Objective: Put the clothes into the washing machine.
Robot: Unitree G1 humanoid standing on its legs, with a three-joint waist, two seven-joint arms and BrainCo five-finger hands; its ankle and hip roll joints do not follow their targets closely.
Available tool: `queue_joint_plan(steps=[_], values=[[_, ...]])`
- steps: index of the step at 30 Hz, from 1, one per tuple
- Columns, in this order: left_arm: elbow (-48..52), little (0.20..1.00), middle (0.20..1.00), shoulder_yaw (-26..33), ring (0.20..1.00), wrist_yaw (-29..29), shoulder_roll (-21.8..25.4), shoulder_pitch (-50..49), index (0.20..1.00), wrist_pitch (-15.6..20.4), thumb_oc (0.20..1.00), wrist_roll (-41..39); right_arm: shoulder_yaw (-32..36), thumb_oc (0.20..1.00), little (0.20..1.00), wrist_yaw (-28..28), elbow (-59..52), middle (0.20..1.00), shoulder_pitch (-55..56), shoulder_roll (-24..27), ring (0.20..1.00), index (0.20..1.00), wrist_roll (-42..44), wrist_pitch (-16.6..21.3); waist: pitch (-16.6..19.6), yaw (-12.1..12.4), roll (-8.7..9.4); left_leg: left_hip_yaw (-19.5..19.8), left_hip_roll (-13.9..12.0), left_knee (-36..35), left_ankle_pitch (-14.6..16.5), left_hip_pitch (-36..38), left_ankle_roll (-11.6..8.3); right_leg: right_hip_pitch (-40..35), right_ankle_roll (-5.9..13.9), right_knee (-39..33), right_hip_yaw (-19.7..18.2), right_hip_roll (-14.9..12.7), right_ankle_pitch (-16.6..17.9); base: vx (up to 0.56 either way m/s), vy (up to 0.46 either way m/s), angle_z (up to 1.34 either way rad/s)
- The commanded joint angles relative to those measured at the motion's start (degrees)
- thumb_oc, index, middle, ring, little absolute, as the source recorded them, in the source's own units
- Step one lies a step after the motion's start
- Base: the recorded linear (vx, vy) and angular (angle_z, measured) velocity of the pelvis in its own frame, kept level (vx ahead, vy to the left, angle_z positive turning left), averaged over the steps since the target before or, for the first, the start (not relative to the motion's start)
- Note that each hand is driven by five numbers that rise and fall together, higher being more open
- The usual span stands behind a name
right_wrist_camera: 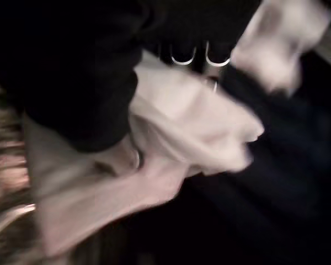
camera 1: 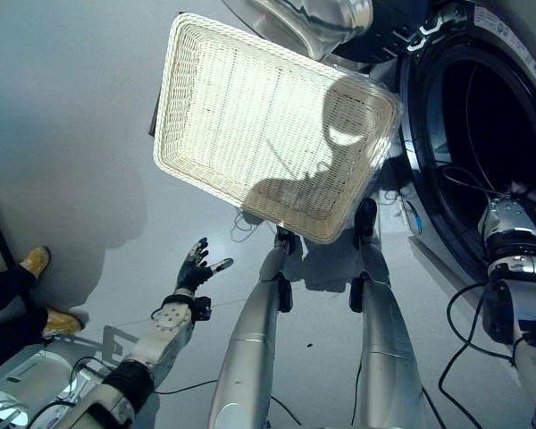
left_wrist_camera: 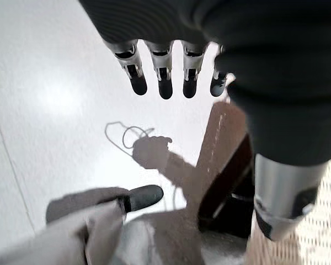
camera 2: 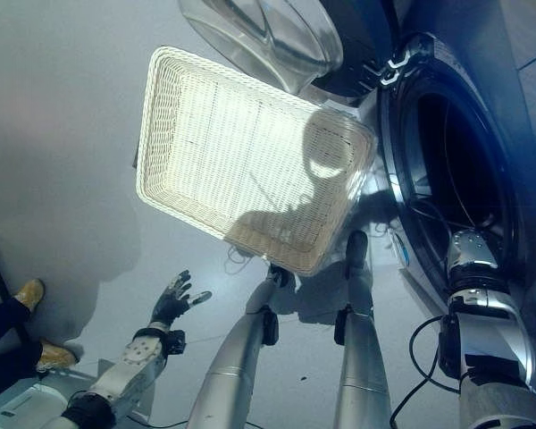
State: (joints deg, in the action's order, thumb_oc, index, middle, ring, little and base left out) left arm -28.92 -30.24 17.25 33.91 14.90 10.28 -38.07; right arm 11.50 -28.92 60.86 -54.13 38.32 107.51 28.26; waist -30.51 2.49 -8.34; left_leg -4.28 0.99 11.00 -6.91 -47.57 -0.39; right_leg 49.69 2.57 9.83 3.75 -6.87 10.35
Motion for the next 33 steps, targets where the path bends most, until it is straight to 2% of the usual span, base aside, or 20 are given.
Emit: queue_joint_plan(steps=[1, 2, 3, 4, 5, 6, 8, 9, 11, 13, 15, 19, 24, 25, 29, 33], values=[[-0.49, 1.000, 1.000, 3.06, 1.000, -1.53, 0.62, -3.47, 1.000, -1.17, 1.000, -1.09, -5.00, 1.000, 1.000, 12.20, -2.41, 1.000, 8.00, 15.41, 1.000, 1.000, 3.58, -30.30, 0.72, -1.12, -2.17, 0.05, 1.55, -4.89, -1.42, 2.09, -1.57, 0.16, 0.83, 6.83, 4.39, 4.94, -6.01, -0.04, -0.087, 0.15], [-0.72, 1.000, 1.000, 3.27, 1.000, -1.85, 0.82, -3.54, 1.000, -0.94, 1.000, -1.00, -5.63, 1.000, 1.000, 14.12, -2.80, 1.000, 8.43, 14.92, 1.000, 1.000, 2.73, -32.67, 0.72, -1.05, -2.05, 0.05, 1.52, -4.92, -1.40, 2.10, -1.58, 0.08, 0.85, 6.76, 4.57, 4.85, -6.02, -0.03, -0.074, 0.09], [-0.74, 1.000, 1.000, 3.30, 1.000, -1.89, 0.86, -3.59, 1.000, -0.91, 1.000, -1.00, -5.60, 1.000, 1.000, 14.29, -2.68, 1.000, 8.45, 14.89, 1.000, 1.000, 2.68, -32.80, 0.72, -1.09, -2.02, 0.07, 1.54, -4.92, -1.41, 2.13, -1.58, 0.04, 0.85, 6.75, 4.59, 4.84, -6.03, -0.03, -0.076, 0.05], [-2.36, 1.000, 1.000, 4.14, 1.000, -2.83, 0.53, -3.51, 1.000, -0.09, 1.000, 0.11, -6.91, 1.000, 1.000, 24.44, -3.91, 1.000, 11.47, 11.54, 1.000, 1.000, -2.62, -40.28, 0.72, -0.97, -1.43, 0.17, 1.55, -4.88, -1.33, 2.20, -1.58, -0.36, 0.72, 6.64, 5.14, 4.78, -6.23, -0.02, -0.059, 0.05], [-2.54, 1.000, 1.000, 4.16, 1.000, -2.87, 0.46, -3.50, 1.000, 0.03, 1.000, 0.22, -6.96, 1.000, 1.000, 25.09, -4.00, 1.000, 11.67, 11.19, 1.000, 1.000, -3.07, -40.46, 0.72, -0.97, -1.38, 0.17, 1.55, -4.88, -1.33, 2.21, -1.58, -0.38, 0.71, 6.63, 5.17, 4.79, -6.24, -0.03, -0.072, 0.05], [-3.57, 1.000, 1.000, 4.48, 1.000, -2.96, -0.28, -3.07, 1.000, 0.29, 1.000, 0.96, -7.88, 1.000, 1.000, 29.43, -4.31, 1.000, 12.43, 9.01, 1.000, 1.000, -6.32, -41.54, 0.72, -0.90, -1.17, 0.16, 1.56, -4.88, -1.32, 2.23, -1.52, -0.50, 0.67, 6.66, 5.28, 4.91, -6.36, 0.00, 0.000, 0.00], [-3.90, 1.000, 1.000, 4.51, 1.000, -2.98, -0.54, -2.98, 1.000, 0.38, 1.000, 1.28, -8.04, 1.000, 1.000, 30.11, -4.19, 1.000, 12.42, 8.51, 1.000, 1.000, -7.26, -41.62, 0.72, -0.85, -1.11, 0.16, 1.56, -4.90, -1.31, 2.27, -1.54, -0.58, 0.68, 6.64, 5.33, 4.89, -6.37, -0.01, -0.009, 0.02], [-4.53, 1.000, 1.000, 4.56, 1.000, -2.93, -1.03, -2.70, 1.000, 0.48, 1.000, 1.91, -8.54, 1.000, 1.000, 32.26, -3.89, 1.000, 12.27, 7.56, 1.000, 1.000, -9.09, -42.00, 0.72, -0.74, -1.01, 0.17, 1.57, -4.95, -1.31, 2.39, -1.54, -0.77, 0.70, 6.59, 5.44, 4.91, -6.39, -0.03, -0.017, 0.02], [-5.71, 1.000, 1.000, 4.66, 1.000, -2.79, -2.34, -2.00, 1.000, 0.61, 1.000, 2.85, -10.16, 1.000, 1.000, 36.43, -3.00, 1.000, 10.80, 5.77, 1.000, 1.000, -13.07, -40.60, 0.72, -0.40, -0.93, 0.33, 1.72, -5.28, -1.34, 2.76, -1.43, -1.30, 0.73, 6.25, 5.65, 5.00, -6.36, -0.04, -0.003, 0.00], [-5.92, 1.000, 1.000, 4.77, 1.000, -2.84, -2.98, -1.87, 1.000, 0.58, 1.000, 3.01, -10.84, 1.000, 1.000, 38.28, -2.97, 1.000, 10.03, 4.77, 1.000, 1.000, -16.04, -38.38, 0.72, -0.24, -1.05, 0.32, 1.82, -5.47, -1.35, 3.03, -1.44, -1.58, 0.84, 6.00, 5.74, 4.94, -6.21, -0.04, 0.033, 0.01], [-6.05, 1.000, 1.000, 4.92, 1.000, -2.92, -3.21, -1.98, 1.000, 0.65, 1.000, 3.19, -11.04, 1.000, 1.000, 39.15, -3.14, 1.000, 10.04, 4.39, 1.000, 1.000, -17.81, -37.85, 0.72, -0.21, -1.09, 0.30, 1.85, -5.58, -1.35, 3.19, -1.47, -1.74, 0.88, 5.88, 5.77, 4.93, -6.17, -0.03, 0.043, 0.00], [-6.58, 1.000, 1.000, 5.87, 1.000, -2.50, -4.90, -2.42, 1.000, 0.52, 1.000, 4.01, -13.60, 1.000, 1.000, 42.28, -9.82, 1.000, 12.19, 0.26, 1.000, 1.000, -21.14, -36.18, 0.72, -0.64, -0.72, -0.33, 1.93, -6.12, -1.40, 4.07, -1.44, -2.64, 0.97, 4.88, 5.65, 5.00, -5.78, -0.06, 0.077, -0.02], [-7.03, 1.000, 1.000, 6.73, 1.000, -1.86, -6.64, -3.28, 1.000, 0.98, 1.000, 4.74, -15.60, 1.000, 1.000, 42.42, -17.90, 1.000, 16.89, -4.19, 1.000, 1.000, -20.85, -34.61, 0.72, -1.39, -0.17, -0.81, 2.03, -6.33, -1.35, 4.85, -1.33, -3.38, 1.02, 4.38, 5.23, 5.10, -5.62, -0.04, 0.089, -0.01], [-7.63, 1.000, 1.000, 7.39, 1.000, -1.66, -7.95, -3.75, 1.000, 1.48, 1.000, 5.01, -16.79, 1.000, 1.000, 42.09, -21.43, 1.000, 20.70, -7.50, 1.000, 1.000, -21.73, -33.19, 0.72, -1.92, 0.12, -0.98, 2.22, -6.22, -1.19, 5.68, -1.15, -4.10, 1.09, 4.25, 4.82, 5.11, -5.60, -0.05, 0.124, 0.01], [-8.23, 1.000, 1.000, 7.94, 1.000, -1.33, -9.44, -4.25, 1.000, 1.70, 1.000, 5.44, -17.63, 1.000, 1.000, 40.50, -22.84, 1.000, 23.57, -10.61, 1.000, 1.000, -23.16, -30.89, 0.72, -2.28, 0.30, -1.32, 2.30, -6.21, -0.94, 7.11, -0.94, -5.49, 1.18, 3.96, 4.48, 4.87, -5.65, -0.06, 0.130, -0.01], [-9.25, 1.000, 1.000, 8.74, 1.000, -1.58, -10.24, -4.62, 1.000, 1.81, 1.000, 5.66, -18.85, 1.000, 1.000, 37.97, -22.21, 1.000, 25.58, -12.47, 1.000, 1.000, -31.30, -29.23, 0.72, -2.44, 0.68, -1.28, 2.49, -6.44, -0.51, 9.15, -0.74, -7.50, 1.32, 3.29, 4.50, 4.54, -5.51, -0.05, 0.084, -0.04]])
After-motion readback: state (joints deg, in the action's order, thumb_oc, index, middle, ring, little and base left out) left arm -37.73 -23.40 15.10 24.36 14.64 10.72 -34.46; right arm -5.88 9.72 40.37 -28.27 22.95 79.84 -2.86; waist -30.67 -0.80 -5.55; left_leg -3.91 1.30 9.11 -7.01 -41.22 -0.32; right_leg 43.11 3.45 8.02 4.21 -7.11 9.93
